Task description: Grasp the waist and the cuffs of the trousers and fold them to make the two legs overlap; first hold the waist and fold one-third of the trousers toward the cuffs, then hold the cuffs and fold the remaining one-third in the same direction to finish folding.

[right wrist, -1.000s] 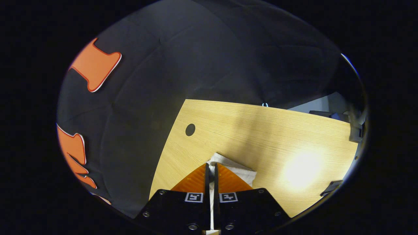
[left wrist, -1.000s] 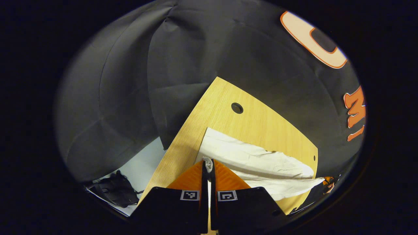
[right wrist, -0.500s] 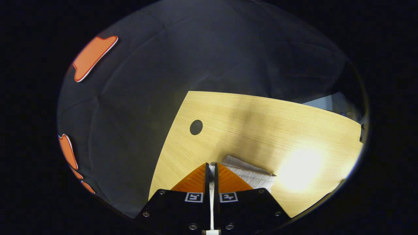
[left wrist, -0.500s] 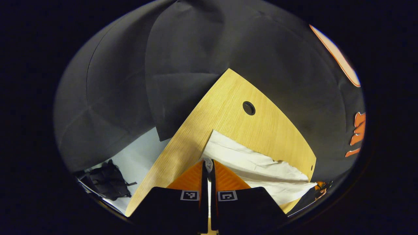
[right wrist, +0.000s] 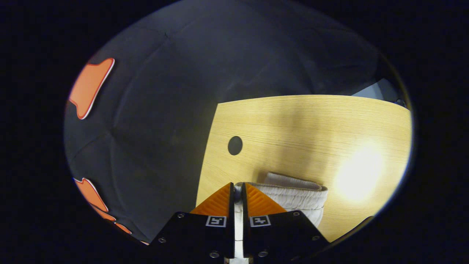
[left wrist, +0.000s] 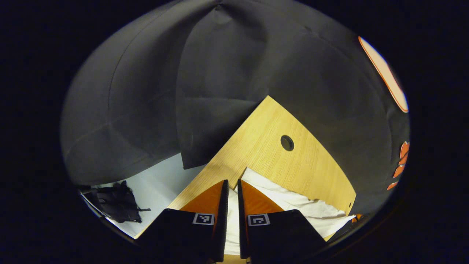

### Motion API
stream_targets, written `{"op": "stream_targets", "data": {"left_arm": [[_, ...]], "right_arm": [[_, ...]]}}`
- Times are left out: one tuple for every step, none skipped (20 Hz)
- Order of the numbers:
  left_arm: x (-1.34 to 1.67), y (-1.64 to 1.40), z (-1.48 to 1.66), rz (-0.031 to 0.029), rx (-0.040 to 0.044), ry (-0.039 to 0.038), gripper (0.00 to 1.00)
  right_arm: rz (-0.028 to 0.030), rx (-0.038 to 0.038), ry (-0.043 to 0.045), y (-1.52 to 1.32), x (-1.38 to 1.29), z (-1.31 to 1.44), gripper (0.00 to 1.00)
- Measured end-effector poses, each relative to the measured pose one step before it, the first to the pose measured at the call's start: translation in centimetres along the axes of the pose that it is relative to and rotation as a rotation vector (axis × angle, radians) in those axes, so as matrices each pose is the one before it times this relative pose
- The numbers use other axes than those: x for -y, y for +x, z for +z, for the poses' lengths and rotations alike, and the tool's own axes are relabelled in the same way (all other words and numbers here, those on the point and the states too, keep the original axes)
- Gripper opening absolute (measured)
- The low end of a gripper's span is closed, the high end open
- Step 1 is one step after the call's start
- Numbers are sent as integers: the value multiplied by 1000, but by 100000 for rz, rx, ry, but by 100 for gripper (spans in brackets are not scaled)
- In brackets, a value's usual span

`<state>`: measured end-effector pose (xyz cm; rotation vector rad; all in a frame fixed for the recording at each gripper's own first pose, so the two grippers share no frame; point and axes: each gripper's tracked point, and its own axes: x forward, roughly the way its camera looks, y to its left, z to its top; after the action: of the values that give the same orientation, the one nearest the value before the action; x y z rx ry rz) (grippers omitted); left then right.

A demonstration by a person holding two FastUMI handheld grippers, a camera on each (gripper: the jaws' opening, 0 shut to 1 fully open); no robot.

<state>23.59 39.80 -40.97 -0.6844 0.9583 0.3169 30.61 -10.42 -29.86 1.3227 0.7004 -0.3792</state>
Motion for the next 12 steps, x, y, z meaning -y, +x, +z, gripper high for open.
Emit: {"op": "stream_targets", "data": {"left_arm": [[-73,-146,-211,-547,146,-629,19],[501,-554,-69,-1821,139,304,27],[1067,-1180,52,-1741,690,1998,29],[621,-215,-76,-1007,579,2742,38],[695,-850,-233,-1032,627,3614,55],[652,-452,-70,-370,-67,3336,72],[1174,-436,-409,-1246,46,2696,82],[955,-562,-141,-661,-192,2448,79],[967,-622,-161,-308,351,2447,86],[828,-551,-228,-683,32,2243,92],[1004,-550,-451,-892,-431,1922,99],[803,-357,-434,-722,-1145,1688,91]], "right_arm": [[1337,1287,-1286,284,83,31,14],[337,521,-1758,171,503,73,18],[-756,-565,-2350,52,908,-26,31],[-577,-535,-2631,-160,66,16,36],[-1674,-678,-3867,-179,638,-59,45],[-2198,159,-4236,-529,833,-69,51],[-1560,-72,-3806,-570,745,-150,62],[-1284,-541,-2392,-414,635,-720,66],[-708,-999,-1014,-175,768,-558,72],[-968,-1491,-166,-143,597,-515,76],[-586,-1397,455,-124,952,-567,81],[-957,-983,568,-326,962,-391,83]]}}
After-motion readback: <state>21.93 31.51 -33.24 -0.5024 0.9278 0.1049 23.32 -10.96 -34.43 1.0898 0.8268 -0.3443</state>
